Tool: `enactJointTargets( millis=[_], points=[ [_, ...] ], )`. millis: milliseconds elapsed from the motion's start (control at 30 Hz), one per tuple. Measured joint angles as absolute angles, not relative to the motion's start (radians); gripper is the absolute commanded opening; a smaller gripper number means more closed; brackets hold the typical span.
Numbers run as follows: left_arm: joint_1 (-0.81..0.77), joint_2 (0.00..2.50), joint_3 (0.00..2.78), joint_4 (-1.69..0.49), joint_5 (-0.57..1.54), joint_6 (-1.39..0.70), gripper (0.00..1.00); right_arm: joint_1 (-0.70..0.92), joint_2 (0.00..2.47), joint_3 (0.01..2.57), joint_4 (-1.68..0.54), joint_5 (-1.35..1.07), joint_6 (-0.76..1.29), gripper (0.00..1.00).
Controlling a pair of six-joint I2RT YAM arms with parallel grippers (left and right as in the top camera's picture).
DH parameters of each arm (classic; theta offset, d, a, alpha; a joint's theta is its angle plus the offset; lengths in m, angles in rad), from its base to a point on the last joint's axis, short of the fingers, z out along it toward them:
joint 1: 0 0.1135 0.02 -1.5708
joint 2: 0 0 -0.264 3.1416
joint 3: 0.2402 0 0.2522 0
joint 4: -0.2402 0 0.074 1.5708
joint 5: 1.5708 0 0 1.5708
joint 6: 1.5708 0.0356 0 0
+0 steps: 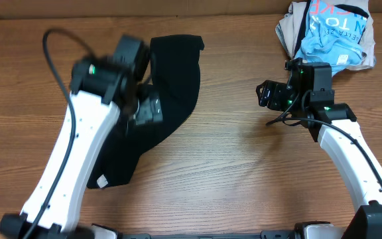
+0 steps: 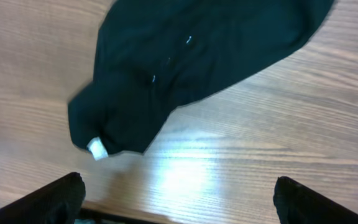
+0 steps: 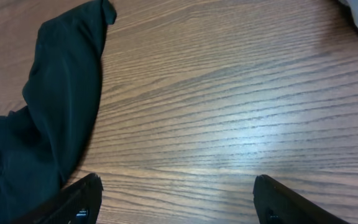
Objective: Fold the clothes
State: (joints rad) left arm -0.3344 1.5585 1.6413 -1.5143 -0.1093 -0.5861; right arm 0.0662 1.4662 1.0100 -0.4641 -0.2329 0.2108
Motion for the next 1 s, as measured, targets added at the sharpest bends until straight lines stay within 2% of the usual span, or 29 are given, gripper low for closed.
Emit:
enactJointTargets(
  millis=[133, 200, 367, 533, 633, 733, 867, 1000],
  points=[
    [-0.334, 1.474, 1.365, -1.366, -0.105, -0.68, 0.89, 0.066, 1.466, 1.01, -0.464, -0.25, 0.21, 0.84],
    [-0.334, 1.46, 1.25, -1.305, -0.105, -0.709, 0.83, 0.066, 1.466, 1.01, -0.464, -0.265, 0.21, 0.85],
    [-0.334, 1.455, 1.041, -1.126, -0.104, -0.742, 0.72, 0.066, 1.466, 1.01, -0.464, -0.277, 0.21, 0.85],
    [-0.334, 1.456, 0.893, -0.964, -0.115, -0.759, 0.6, 0.066, 1.466, 1.01, -0.466, -0.282, 0.21, 0.85],
    [-0.334, 1.456, 0.85, -0.888, -0.142, -0.764, 0.46, 0.066, 1.466, 1.01, -0.467, -0.284, 0.21, 0.85],
    [-0.334, 1.456, 0.812, -0.792, -0.177, -0.759, 0.39, 0.066, 1.466, 1.01, -0.467, -0.284, 0.21, 0.85],
    [-0.334, 1.456, 0.77, -0.689, -0.207, -0.744, 0.39, 0.066, 1.466, 1.01, -0.467, -0.285, 0.21, 0.85],
    [-0.334, 1.456, 0.747, -0.638, -0.226, -0.716, 0.44, 0.066, 1.466, 1.01, -0.467, -0.285, 0.21, 0.85]
  ],
)
